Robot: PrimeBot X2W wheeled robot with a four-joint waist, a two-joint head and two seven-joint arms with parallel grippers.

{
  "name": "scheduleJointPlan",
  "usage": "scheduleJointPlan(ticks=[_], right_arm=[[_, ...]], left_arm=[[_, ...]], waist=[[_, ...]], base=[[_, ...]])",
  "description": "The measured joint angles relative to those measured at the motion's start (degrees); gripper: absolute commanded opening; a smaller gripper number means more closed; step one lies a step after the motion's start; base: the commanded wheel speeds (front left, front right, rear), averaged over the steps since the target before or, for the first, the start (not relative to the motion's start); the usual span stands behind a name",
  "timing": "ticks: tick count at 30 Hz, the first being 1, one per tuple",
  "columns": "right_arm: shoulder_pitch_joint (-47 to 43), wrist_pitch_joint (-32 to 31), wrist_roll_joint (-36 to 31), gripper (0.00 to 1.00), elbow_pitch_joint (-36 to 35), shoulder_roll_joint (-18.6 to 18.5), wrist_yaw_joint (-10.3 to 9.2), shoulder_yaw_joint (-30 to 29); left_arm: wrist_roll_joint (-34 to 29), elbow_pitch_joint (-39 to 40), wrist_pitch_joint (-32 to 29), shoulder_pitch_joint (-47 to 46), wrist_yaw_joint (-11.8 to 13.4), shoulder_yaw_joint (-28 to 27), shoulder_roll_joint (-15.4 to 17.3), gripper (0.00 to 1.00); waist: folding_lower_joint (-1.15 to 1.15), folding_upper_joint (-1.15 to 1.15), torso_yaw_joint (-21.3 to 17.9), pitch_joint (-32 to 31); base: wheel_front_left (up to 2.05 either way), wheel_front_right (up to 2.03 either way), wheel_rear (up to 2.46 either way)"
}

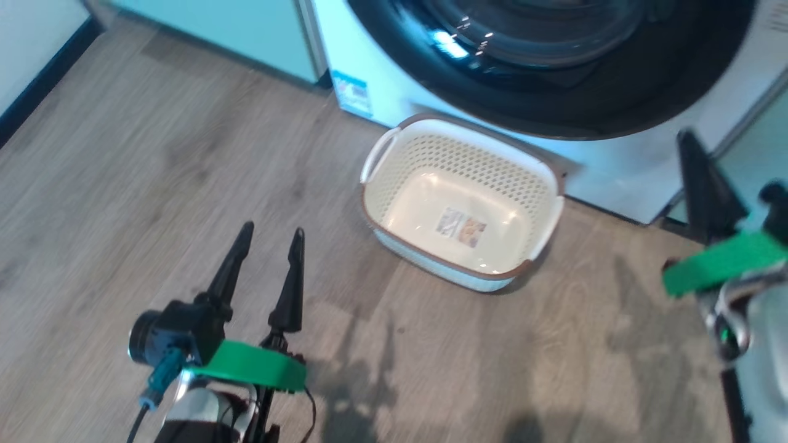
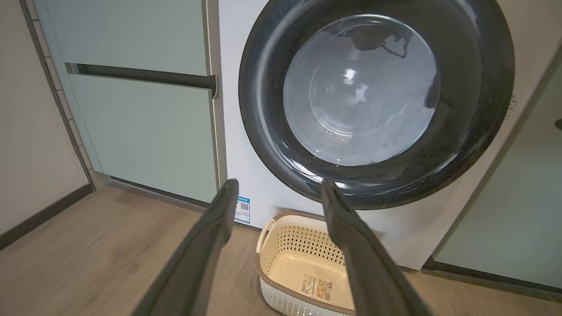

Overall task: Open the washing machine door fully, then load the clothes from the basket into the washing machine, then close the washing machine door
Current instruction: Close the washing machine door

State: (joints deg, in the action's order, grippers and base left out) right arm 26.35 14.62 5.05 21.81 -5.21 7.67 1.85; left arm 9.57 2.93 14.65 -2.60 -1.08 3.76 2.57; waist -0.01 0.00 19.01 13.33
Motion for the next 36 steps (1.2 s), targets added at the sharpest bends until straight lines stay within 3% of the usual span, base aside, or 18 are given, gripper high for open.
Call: scheduleJointPlan(ticks=[1, 2, 3, 4, 22, 36], right_arm=[[-1.63, 0.0, 0.0, 0.0, -0.98, 0.13, 0.0, 0.25], [-3.13, 0.0, 0.0, 0.23, -1.62, 0.27, 0.0, 0.36], [-4.54, 0.0, 0.02, 0.76, -2.23, 0.45, 0.0, 0.32], [-5.81, 0.0, 0.16, 1.0, -2.9, 0.59, 0.0, 0.33], [-24.86, 0.0, 3.11, 1.0, -13.63, 2.25, 0.0, -3.32], [-35.0, 0.0, 6.69, 1.0, -19.13, 2.82, 0.0, -3.55]], left_arm=[[0.0, -0.01, 0.0, 0.5, -0.1, -0.08, 0.02, 1.0], [0.0, -0.08, 0.0, 0.97, -0.14, -0.14, 0.04, 1.0], [0.0, -0.18, 0.0, 1.37, -0.3, -0.19, 0.09, 1.0], [0.0, -0.33, 0.0, 1.64, -0.31, -0.22, 0.12, 1.0], [0.16, -1.75, -2.24, 7.33, -0.25, -1.59, 2.19, 1.0], [0.83, -1.04, -4.02, 11.85, 0.32, -1.77, 2.92, 1.0]], waist=[[0.0, 0.0, -0.6, -0.36], [0.0, 0.0, -1.23, -0.73], [0.0, 0.0, -1.85, -1.1], [0.0, 0.0, -2.44, -1.47], [0.0, 0.0, -13.71, -10.03], [0.0, 0.0, -18.88, -13.77]], base=[[0.0, 0.0, 0.0], [0.0, 0.0, 0.0], [0.0, 0.0, 0.0], [0.0, 0.0, 0.0], [0.0, 0.0, 0.0], [0.0, 0.0, 0.0]])
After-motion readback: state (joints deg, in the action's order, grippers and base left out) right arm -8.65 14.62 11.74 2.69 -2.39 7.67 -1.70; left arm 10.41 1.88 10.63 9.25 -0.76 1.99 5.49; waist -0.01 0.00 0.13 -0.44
